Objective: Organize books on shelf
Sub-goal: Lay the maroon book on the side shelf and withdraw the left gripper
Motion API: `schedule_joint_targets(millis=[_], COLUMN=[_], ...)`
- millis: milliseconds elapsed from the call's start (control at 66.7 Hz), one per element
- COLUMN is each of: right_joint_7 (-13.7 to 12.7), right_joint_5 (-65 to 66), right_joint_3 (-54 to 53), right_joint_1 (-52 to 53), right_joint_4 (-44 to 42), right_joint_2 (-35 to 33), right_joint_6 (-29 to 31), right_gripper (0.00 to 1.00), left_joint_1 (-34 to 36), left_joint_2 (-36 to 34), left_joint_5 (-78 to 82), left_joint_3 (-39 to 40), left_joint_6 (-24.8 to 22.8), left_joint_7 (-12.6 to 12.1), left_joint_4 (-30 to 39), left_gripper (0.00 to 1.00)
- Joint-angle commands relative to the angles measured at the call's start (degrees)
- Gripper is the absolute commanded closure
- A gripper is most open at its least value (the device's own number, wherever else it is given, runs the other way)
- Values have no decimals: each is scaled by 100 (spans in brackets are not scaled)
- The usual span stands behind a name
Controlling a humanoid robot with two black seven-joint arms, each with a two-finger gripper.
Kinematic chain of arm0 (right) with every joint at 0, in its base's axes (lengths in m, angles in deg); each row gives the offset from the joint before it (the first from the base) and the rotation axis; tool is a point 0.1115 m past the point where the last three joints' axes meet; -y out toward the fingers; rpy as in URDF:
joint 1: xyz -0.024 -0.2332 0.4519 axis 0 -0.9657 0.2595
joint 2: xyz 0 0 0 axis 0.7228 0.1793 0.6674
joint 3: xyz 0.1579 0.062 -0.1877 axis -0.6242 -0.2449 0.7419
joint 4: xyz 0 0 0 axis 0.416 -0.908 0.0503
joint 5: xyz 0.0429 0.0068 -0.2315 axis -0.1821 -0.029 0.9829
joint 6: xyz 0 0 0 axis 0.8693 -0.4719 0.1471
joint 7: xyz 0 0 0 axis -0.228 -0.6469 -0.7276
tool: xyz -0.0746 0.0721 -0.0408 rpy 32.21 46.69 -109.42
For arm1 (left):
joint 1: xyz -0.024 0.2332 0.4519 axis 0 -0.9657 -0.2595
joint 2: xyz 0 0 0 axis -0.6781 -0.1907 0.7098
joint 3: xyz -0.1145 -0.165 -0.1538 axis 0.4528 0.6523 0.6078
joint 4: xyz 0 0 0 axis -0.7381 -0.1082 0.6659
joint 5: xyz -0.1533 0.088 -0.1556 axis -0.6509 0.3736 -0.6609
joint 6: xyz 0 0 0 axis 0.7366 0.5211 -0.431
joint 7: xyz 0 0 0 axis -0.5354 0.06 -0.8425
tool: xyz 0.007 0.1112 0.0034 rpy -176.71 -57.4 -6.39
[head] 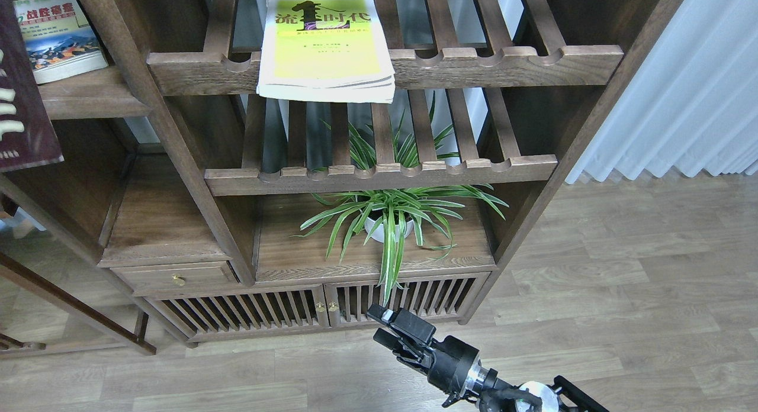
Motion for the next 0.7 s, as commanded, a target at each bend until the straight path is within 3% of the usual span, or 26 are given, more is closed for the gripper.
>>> schedule_joint_targets(millis=[0, 345, 465, 690], right_joint_7=[1, 1, 1, 1], right_joint_5=[0, 8, 8, 8], right_joint_3=[-12, 6, 6, 6], right_joint_1=[-18, -35, -62, -79], right_joint_4=[0, 18, 27, 27], right_joint_2=[0, 0, 0, 0], right_joint_6=[0, 0, 0, 0], right_gripper=[1, 1, 1, 1], left_joint_1=[519, 2567, 3296, 3789], left_joint_2=[18, 607, 1037, 1750], left_joint_5=[19, 106, 159, 168], left_joint_3=[-283, -1812, -2330, -2612], left_joint_6=[2, 2, 2, 2], left_joint_7=[-53, -264, -519, -524], left_joint_4=[-343, -1257, -1644, -2215], left_gripper=[100, 100, 100, 100])
